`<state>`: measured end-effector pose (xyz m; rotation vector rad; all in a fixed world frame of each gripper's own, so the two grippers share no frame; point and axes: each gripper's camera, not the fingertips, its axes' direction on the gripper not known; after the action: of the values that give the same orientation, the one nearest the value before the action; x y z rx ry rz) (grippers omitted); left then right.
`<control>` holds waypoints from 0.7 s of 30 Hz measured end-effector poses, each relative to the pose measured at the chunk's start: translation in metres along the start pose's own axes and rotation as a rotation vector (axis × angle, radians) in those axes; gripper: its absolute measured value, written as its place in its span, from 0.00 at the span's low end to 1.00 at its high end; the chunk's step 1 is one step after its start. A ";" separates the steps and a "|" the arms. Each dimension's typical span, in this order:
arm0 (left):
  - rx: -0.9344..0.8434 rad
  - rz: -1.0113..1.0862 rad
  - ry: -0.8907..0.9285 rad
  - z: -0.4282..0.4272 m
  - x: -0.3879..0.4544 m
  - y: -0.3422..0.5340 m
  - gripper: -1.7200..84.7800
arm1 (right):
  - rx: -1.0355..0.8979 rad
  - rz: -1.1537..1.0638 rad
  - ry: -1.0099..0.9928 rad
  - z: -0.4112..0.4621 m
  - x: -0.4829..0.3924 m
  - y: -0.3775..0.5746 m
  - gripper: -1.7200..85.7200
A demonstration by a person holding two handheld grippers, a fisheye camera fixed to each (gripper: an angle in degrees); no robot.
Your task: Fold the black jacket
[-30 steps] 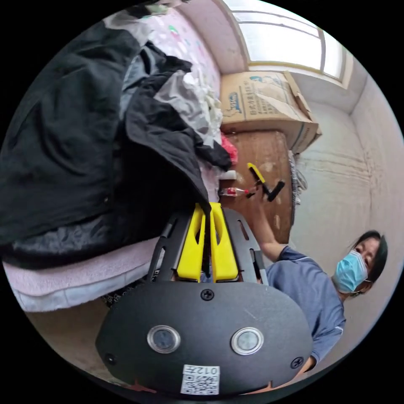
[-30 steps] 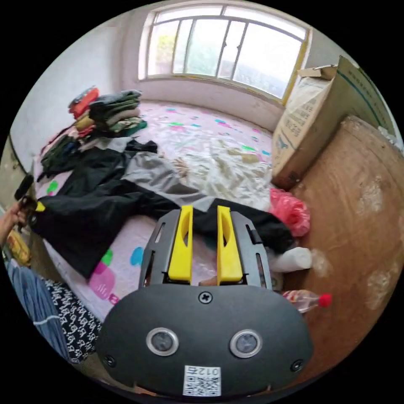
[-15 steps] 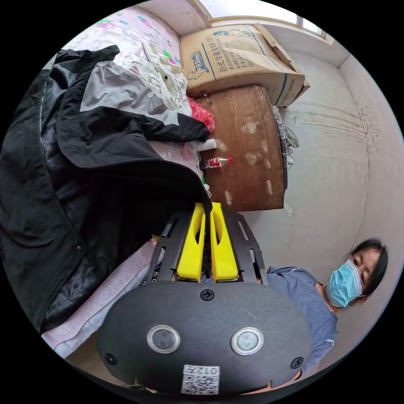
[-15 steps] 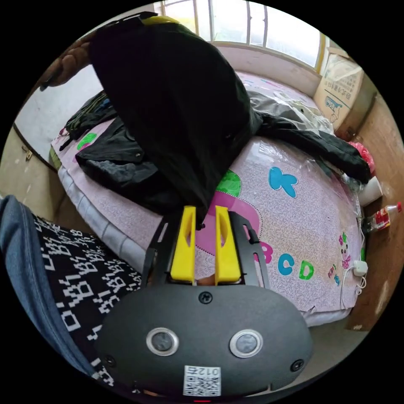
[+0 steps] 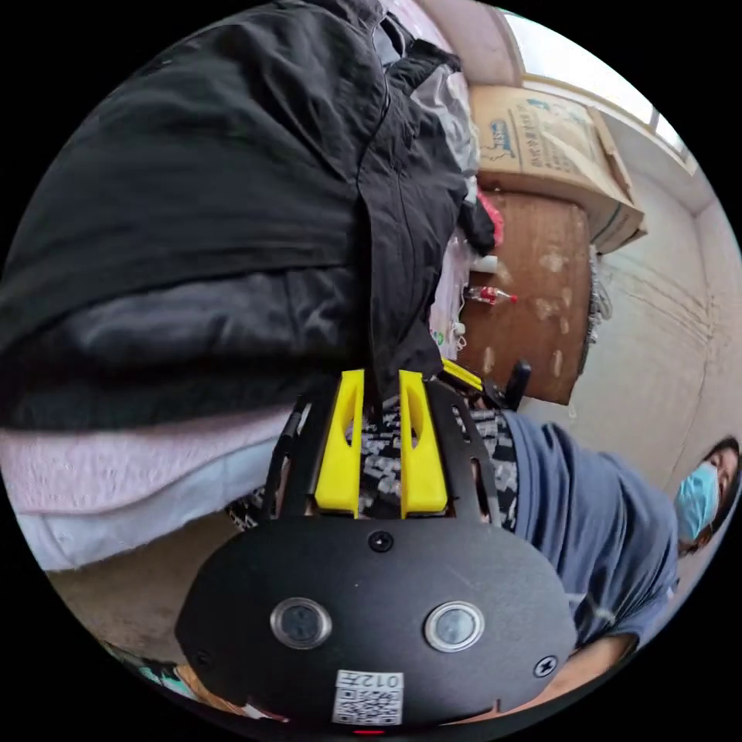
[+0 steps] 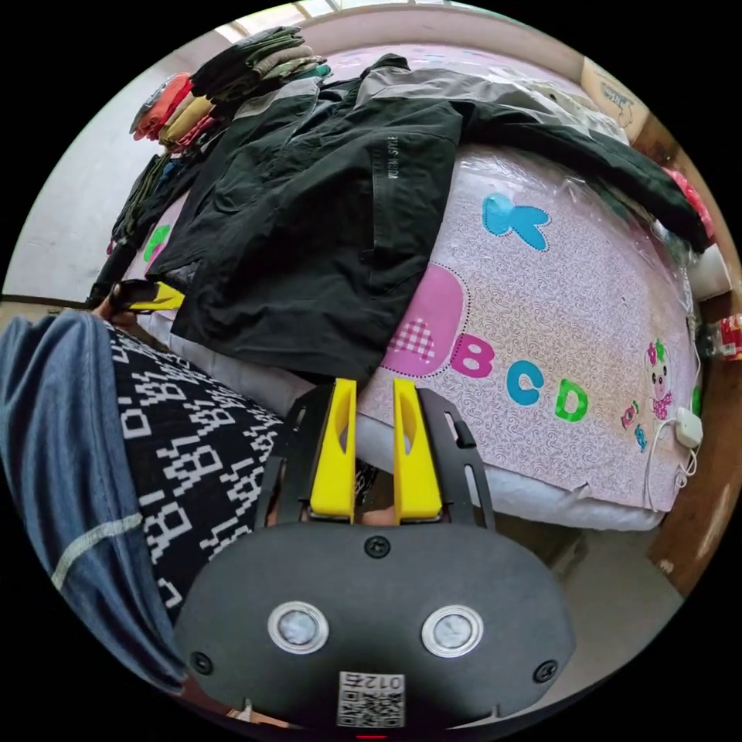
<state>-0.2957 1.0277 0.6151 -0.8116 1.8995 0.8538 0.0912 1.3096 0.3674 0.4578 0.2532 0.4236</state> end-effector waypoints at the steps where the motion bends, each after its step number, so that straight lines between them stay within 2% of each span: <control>1: 0.005 0.005 0.008 -0.007 -0.004 0.011 0.07 | -0.012 -0.007 0.001 -0.002 0.001 -0.002 0.10; 4: 0.137 -0.057 -0.022 -0.058 -0.022 0.064 0.06 | -0.058 -0.051 0.017 -0.011 -0.001 -0.013 0.10; 5: 0.262 -0.114 -0.011 -0.084 -0.030 0.081 0.06 | -0.064 -0.068 0.026 -0.014 -0.006 -0.017 0.10; 6: 0.394 -0.185 0.038 -0.107 -0.039 0.094 0.06 | -0.064 -0.084 0.042 -0.018 -0.011 -0.020 0.10; 9: 0.576 -0.256 0.221 -0.132 -0.056 0.100 0.05 | -0.055 -0.137 0.094 -0.023 -0.029 -0.029 0.08; 14: 0.489 -0.338 0.304 -0.112 -0.050 0.075 0.05 | -0.036 -0.172 0.164 -0.034 -0.056 -0.046 0.08; 19: 0.398 -0.507 0.203 -0.094 -0.049 0.076 0.06 | -0.150 -0.095 0.151 -0.023 -0.043 -0.028 0.05; 21: 0.399 -0.548 0.161 -0.095 -0.047 0.089 0.07 | -0.152 -0.019 0.213 -0.022 -0.032 -0.008 0.03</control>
<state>-0.3906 1.0093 0.7142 -1.0935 1.7650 0.0727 0.0586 1.2973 0.3486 0.2612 0.4277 0.4694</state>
